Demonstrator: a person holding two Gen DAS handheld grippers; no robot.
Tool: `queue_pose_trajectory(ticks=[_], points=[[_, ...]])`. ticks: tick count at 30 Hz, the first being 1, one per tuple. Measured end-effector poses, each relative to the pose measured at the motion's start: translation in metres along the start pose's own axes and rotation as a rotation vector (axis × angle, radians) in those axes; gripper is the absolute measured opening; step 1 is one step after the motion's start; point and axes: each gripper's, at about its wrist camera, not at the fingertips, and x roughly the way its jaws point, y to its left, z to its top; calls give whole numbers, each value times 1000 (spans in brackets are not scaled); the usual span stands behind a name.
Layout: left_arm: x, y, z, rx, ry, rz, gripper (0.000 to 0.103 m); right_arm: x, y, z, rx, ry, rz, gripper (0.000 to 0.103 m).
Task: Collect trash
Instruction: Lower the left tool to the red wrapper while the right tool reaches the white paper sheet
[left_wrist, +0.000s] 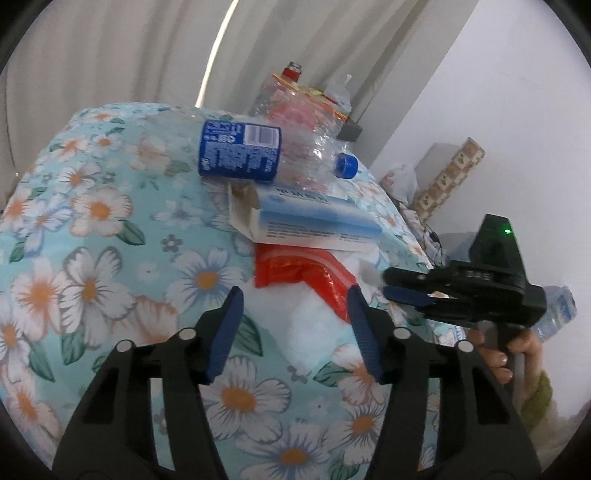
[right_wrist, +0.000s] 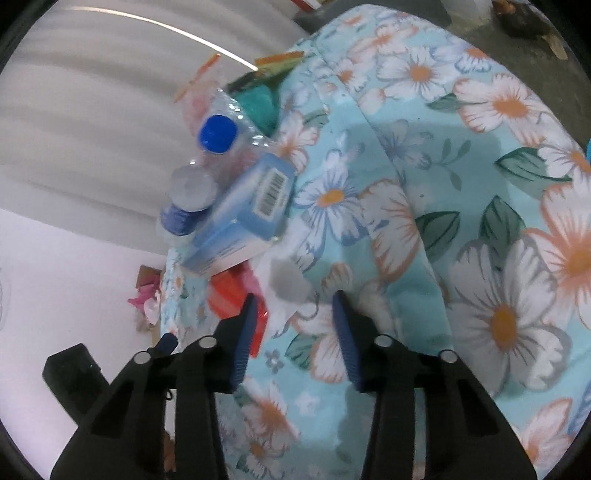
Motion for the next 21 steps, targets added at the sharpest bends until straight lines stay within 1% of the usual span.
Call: queue_pose_trajectory(ticks=[1, 2, 3, 4, 5, 9, 12, 16, 19, 21], points=[[1, 0, 0, -2, 3, -7, 49, 3, -1, 0, 6, -3, 5, 33], [3, 0, 1, -3, 7, -12, 48, 5, -2, 2, 5, -4, 5, 27], [4, 0, 1, -3, 9, -17, 46, 7, -3, 3, 6, -9, -2, 17], [4, 0, 1, -4, 9, -18, 45, 7, -4, 4, 9, -12, -2, 13], [4, 0, 1, -7, 9, -21, 43, 8, -6, 5, 12, -11, 1, 4], [3, 2, 0, -12, 10, -28, 38, 0, -5, 2, 1, -17, 26, 2], [3, 3, 0, -14, 12, -30, 36, -16, -2, -7, -31, -17, 31, 1], [2, 1, -1, -13, 15, -35, 34, -33, -6, -15, -31, -29, 33, 1], [2, -3, -2, -11, 21, -41, 34, -39, -10, -13, -22, -32, 48, 1], [3, -6, -1, -7, 23, -40, 34, -36, -9, -9, -19, -30, 53, 8]])
